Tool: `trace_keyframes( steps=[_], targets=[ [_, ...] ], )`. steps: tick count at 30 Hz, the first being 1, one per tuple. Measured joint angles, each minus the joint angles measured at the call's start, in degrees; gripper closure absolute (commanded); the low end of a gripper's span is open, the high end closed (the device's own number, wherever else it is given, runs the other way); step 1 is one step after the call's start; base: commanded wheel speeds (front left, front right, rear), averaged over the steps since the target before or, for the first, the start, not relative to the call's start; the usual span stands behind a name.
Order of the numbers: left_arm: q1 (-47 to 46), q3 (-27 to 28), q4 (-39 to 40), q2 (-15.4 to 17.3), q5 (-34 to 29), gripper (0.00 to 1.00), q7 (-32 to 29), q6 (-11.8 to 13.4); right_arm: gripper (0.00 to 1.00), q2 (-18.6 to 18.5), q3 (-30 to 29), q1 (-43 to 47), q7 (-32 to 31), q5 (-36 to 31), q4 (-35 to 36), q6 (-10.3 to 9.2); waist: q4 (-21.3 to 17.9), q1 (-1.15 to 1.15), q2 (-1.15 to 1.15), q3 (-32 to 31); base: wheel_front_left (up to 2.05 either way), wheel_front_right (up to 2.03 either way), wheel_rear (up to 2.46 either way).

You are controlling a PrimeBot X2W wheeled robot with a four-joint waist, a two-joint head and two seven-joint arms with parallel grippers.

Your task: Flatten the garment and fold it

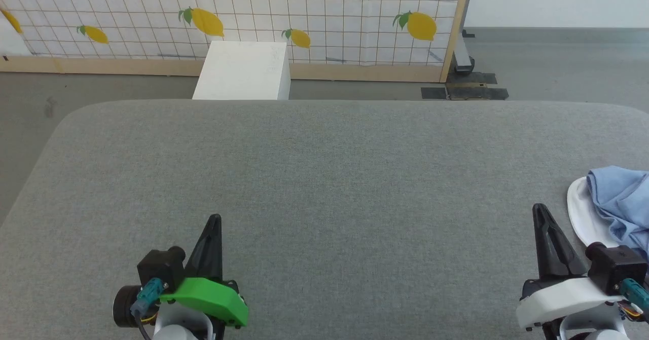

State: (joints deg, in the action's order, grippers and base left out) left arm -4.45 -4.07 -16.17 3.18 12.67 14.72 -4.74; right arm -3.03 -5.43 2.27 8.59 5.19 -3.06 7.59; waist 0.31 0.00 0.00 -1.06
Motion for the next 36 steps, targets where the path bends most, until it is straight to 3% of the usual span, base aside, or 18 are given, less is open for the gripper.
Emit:
trace_keyframes(
  steps=[36],
  targets=[
    [0.1, 0.7, 3.4, 0.0, -2.2, 1.0, -3.2, 0.8, 1.0, 0.0, 1.1, 0.0, -1.9, -0.8, 0.3, 0.0, -0.1, 0.0, 0.0, 0.3, 0.0, 0.0, 0.0]
  ],
)
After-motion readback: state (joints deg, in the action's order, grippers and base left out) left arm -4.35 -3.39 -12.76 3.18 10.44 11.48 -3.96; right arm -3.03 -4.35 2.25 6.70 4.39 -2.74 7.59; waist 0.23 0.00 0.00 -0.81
